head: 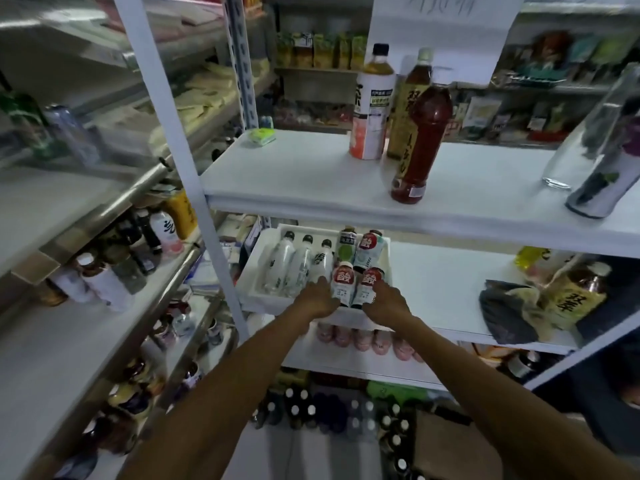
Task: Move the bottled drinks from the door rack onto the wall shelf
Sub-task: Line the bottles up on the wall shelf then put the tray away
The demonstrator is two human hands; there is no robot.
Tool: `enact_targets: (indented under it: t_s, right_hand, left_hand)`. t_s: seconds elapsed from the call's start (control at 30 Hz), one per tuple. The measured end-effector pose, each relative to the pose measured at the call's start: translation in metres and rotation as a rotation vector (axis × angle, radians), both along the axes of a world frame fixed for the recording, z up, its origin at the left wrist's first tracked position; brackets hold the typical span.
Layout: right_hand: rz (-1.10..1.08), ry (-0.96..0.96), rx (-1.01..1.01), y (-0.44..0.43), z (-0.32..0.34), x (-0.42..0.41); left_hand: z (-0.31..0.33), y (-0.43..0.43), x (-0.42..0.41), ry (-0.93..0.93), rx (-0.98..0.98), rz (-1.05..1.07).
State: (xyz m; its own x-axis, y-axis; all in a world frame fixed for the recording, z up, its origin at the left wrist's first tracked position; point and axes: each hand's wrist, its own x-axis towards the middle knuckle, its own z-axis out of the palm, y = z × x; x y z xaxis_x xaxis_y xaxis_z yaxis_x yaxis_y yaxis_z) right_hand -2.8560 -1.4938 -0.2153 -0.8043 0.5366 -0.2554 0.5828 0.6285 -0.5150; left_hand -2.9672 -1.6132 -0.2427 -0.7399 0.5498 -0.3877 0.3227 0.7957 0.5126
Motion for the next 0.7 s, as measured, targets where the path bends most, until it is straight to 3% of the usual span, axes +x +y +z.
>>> enact_targets:
  t_s: [0.3,0.43,0.7]
  right_hand:
    - [-0.163,-0.01,-0.176,0.045,-0.028,-0.049]
    - [-0.227,-0.083,-0.289,0.058,-0.035,-0.071]
    - [-0.126,-0.15,-0.224,0.069,-0.046,-0.091]
  left_hand:
    - [-0.027,0.061,-0.03,-0.03,0.078,0.037]
    - [-0.031,0.085,-0.042,0.051,-0.042,-0.013]
    - [-0.04,0.109,-0.054,0.192,-0.257,-0.128]
